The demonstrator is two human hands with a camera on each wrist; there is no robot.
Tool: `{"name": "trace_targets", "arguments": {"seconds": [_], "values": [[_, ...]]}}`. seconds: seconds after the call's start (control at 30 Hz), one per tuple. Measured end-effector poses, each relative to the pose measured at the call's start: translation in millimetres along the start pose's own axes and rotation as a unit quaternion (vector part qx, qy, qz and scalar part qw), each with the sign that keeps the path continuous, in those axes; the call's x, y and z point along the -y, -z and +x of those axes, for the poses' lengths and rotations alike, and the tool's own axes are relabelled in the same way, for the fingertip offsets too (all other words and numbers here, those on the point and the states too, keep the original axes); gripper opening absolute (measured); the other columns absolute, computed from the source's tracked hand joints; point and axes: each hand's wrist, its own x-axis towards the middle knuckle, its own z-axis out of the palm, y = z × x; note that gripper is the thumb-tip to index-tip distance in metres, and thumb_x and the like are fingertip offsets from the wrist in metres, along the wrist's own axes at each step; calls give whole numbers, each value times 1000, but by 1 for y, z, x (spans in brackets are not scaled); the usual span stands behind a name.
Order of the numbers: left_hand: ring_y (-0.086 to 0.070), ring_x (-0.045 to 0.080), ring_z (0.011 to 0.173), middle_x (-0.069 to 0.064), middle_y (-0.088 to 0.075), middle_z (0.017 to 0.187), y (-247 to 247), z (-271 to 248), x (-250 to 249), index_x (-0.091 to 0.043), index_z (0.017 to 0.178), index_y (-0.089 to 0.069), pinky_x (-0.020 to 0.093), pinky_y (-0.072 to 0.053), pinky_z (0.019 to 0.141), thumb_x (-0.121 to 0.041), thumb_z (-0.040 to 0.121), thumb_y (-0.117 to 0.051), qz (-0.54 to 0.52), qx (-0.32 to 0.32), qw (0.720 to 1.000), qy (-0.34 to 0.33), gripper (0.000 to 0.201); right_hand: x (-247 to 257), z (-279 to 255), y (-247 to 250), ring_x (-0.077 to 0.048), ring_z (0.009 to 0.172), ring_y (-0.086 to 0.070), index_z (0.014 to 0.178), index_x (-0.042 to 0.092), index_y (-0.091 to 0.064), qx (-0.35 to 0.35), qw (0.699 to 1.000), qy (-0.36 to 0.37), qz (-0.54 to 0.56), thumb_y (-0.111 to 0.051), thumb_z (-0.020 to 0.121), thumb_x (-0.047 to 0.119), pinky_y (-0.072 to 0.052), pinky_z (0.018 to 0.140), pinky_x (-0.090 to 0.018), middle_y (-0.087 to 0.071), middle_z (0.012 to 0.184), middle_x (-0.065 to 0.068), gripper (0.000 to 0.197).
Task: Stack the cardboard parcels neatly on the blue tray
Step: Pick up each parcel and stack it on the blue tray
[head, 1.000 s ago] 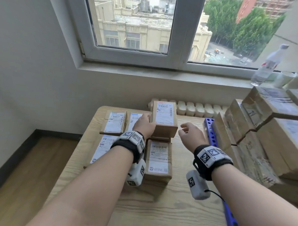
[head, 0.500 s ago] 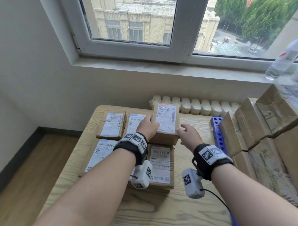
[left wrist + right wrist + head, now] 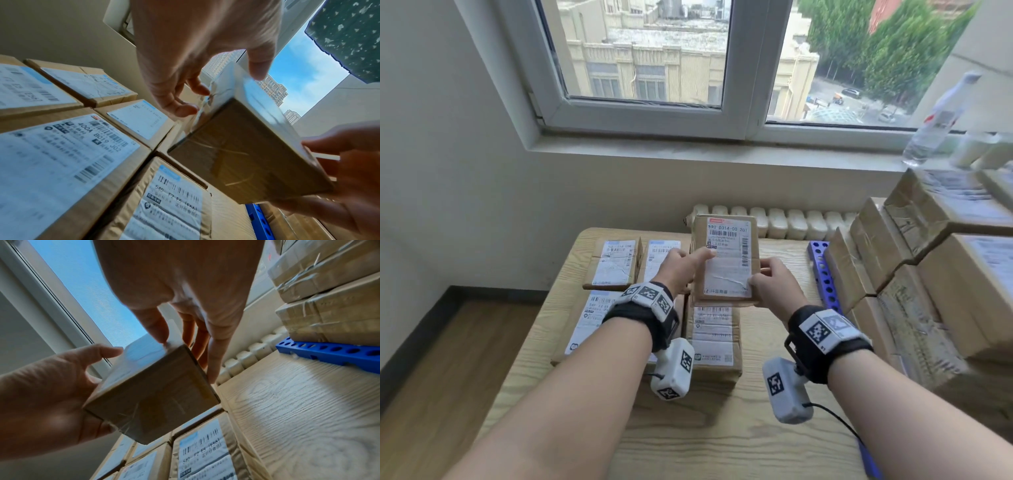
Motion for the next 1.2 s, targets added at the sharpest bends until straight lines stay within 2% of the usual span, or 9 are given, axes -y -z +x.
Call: {"name": "trace_targets", "arguments": {"seconds": [0.13, 0.3, 0.4, 0.5, 0.6, 0.73, 0.83, 0.93, 1.2], "values": [[-64, 23, 98, 10, -63, 110, -6, -21, -1, -17, 95, -44, 43, -55, 82, -46, 83, -70, -29, 3, 998, -51, 41, 3, -32, 12, -17, 92, -65, 107, 15, -52, -32, 999, 34, 26, -51, 92, 8, -57, 75, -34, -64, 104, -4, 17], [-65, 30, 105, 15, -61, 116, -25, -53, -11, -8, 109, -47, 45, -58, 83, -62, 62, -75, -66, 6, 991, -114, 77, 1, -69, 32, -12, 90, -64, 112, 15, -54, -81, 991, 92, 48, -54, 98, 27, -55, 73, -29, -64, 103, 0, 18], [-67, 31, 100, 21, -61, 119, -38, -65, -21, 3, 123, -45, 34, -58, 63, -55, 67, -77, -119, 23, 982, -145, 87, 4, -88, 50, -18, 98, -66, 114, 18, -56, -117, 984, 118, 60, -55, 97, 36, -57, 88, -44, -66, 106, -1, 26], [-68, 25, 84, 25, -63, 118, -53, -76, -37, 10, 128, -46, 22, -53, 49, -55, 64, -78, -153, 53, 973, -166, 96, 8, -104, 70, -12, 94, -66, 111, 21, -56, -133, 977, 146, 84, -51, 98, 41, -56, 84, -35, -68, 107, 0, 24], [-70, 27, 86, 22, -66, 114, -66, -89, -56, 7, 126, -48, 26, -55, 53, -64, 57, -76, -151, 65, 967, -193, 103, 14, -118, 90, -6, 91, -63, 119, 20, -51, -118, 974, 167, 101, -42, 103, 41, -48, 73, -22, -66, 104, 3, 28], [-73, 31, 88, 21, -69, 110, -85, -106, -89, 2, 127, -50, 35, -59, 64, -71, 49, -74, -157, 85, 958, -225, 109, 23, -130, 120, -18, 103, -66, 124, 18, -55, -104, 967, 187, 136, -46, 94, 55, -52, 90, -38, -68, 112, -4, 49], [-71, 31, 87, 27, -65, 117, -108, -122, -114, 4, 130, -46, 30, -58, 60, -66, 52, -75, -177, 110, 944, -254, 108, 24, -142, 149, -16, 92, -65, 116, 20, -54, -100, 963, 210, 136, -45, 99, 46, -50, 73, -28, -66, 102, -2, 32], [-71, 30, 84, 26, -65, 116, -144, -136, -135, 5, 129, -48, 29, -57, 59, -66, 54, -74, -172, 133, 938, -270, 107, 19, -153, 189, -11, 81, -63, 124, 17, -54, -129, 956, 228, 135, -47, 96, 46, -46, 59, -18, -64, 97, 0, 40], [-70, 31, 90, 24, -66, 117, -276, -180, -168, 3, 128, -50, 32, -58, 59, -67, 53, -68, -161, 145, 935, -282, 105, -20, -177, 316, -15, 89, -64, 122, 13, -57, -171, 945, 245, 132, -51, 81, 54, -50, 72, -29, -66, 100, 0, 58]]}}
